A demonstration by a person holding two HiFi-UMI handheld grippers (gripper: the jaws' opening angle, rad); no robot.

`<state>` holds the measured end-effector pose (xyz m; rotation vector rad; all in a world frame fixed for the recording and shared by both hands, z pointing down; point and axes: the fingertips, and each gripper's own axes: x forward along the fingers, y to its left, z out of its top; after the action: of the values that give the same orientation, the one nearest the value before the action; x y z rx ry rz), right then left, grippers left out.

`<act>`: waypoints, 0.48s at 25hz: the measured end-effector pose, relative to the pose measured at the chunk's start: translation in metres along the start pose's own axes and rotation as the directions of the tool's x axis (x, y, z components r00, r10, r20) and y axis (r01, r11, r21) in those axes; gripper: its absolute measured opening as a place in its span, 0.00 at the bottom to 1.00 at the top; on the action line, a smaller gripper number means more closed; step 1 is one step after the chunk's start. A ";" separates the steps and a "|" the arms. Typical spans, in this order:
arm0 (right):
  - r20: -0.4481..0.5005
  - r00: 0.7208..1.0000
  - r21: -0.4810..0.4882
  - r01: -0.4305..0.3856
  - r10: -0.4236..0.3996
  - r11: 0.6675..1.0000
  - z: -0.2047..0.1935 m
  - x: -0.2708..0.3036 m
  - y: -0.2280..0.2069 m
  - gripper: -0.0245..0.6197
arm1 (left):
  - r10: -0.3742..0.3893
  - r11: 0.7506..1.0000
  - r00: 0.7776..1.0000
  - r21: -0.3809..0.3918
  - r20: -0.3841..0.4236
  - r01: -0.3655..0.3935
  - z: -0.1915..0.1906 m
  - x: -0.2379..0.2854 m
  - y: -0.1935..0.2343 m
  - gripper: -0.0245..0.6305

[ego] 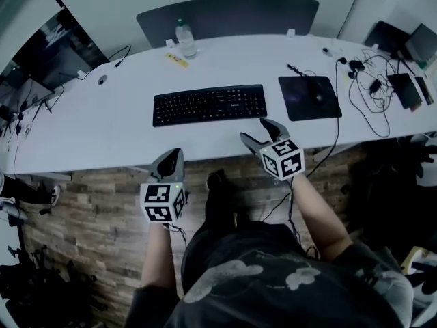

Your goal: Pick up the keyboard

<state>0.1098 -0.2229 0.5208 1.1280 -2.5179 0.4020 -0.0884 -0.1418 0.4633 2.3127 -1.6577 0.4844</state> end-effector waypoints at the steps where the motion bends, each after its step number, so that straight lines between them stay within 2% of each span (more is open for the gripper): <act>1: -0.020 1.000 -0.018 -0.003 0.003 1.000 -0.001 0.007 -0.002 0.58 | -0.005 1.000 1.000 0.006 -0.004 0.005 0.001 0.005 0.002 0.04; 2: -0.039 0.999 -0.038 -0.008 0.006 0.999 -0.003 0.013 -0.004 0.66 | -0.010 1.000 1.000 0.014 -0.009 0.010 0.001 0.011 0.004 0.04; 4: -0.068 0.998 -0.074 -0.020 0.015 0.997 -0.003 0.026 -0.007 0.73 | -0.016 1.000 1.000 0.026 -0.020 0.016 0.002 0.022 0.009 0.04; 9: -0.169 0.985 -0.182 -0.078 0.047 0.980 -0.006 0.064 -0.015 0.76 | -0.025 0.999 0.999 0.039 -0.041 0.026 0.003 0.053 0.028 0.04; 12: -0.273 0.960 -0.245 -0.131 0.061 0.961 -0.013 0.085 -0.022 0.77 | -0.035 0.999 0.998 0.039 -0.059 0.037 0.003 0.073 0.043 0.04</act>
<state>0.0760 -0.2878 0.5711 0.7963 -2.3136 0.2193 -0.1076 -0.2193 0.4911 2.3295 -1.5906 0.5767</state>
